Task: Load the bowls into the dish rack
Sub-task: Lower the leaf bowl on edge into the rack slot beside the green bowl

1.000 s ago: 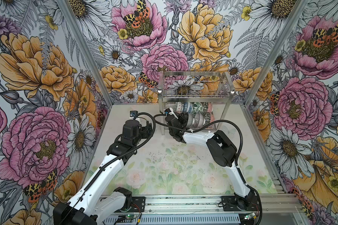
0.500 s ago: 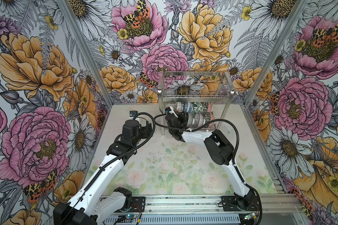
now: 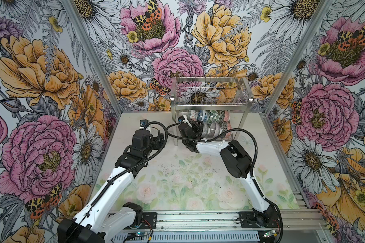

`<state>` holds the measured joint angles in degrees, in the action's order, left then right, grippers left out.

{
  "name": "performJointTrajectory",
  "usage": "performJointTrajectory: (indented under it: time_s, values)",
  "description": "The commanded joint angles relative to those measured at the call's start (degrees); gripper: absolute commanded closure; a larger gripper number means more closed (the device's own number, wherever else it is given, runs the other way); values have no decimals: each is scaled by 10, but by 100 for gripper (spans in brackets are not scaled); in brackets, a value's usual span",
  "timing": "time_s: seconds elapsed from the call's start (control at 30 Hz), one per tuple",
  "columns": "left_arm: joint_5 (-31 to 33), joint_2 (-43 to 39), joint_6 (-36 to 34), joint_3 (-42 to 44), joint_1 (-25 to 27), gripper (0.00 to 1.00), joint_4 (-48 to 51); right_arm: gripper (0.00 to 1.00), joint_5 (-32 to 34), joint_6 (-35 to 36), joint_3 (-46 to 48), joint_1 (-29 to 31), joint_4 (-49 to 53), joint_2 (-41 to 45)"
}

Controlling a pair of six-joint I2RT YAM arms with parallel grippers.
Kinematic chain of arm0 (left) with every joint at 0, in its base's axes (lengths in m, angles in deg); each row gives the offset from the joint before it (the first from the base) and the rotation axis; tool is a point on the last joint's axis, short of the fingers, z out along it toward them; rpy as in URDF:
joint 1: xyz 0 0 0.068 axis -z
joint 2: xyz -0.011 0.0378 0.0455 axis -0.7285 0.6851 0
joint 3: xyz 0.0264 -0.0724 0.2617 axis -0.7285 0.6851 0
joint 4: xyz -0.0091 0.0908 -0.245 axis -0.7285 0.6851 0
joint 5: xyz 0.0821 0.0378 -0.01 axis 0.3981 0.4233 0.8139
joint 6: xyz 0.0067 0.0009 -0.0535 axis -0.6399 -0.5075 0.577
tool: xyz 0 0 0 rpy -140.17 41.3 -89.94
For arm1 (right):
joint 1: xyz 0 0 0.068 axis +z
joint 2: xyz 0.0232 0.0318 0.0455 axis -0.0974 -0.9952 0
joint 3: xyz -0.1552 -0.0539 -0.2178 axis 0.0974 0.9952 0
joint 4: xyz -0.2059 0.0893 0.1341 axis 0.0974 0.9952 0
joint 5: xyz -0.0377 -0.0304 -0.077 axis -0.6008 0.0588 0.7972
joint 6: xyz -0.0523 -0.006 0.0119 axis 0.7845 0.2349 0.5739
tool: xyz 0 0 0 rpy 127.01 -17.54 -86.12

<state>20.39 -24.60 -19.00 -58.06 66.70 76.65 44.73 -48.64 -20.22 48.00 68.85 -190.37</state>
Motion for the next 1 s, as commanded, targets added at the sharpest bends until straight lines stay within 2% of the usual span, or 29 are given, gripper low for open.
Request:
performJointTrajectory:
  time_s: [0.0,0.23,0.97]
  values:
    - [-12,0,11,11,-6,1,-17,82,-8,-9,-11,4,14,3]
    - [-12,-5,11,13,-7,2,-17,79,-18,-14,-6,10,12,11]
    - [-10,-8,10,15,-7,1,-17,79,-54,10,-11,27,-24,9]
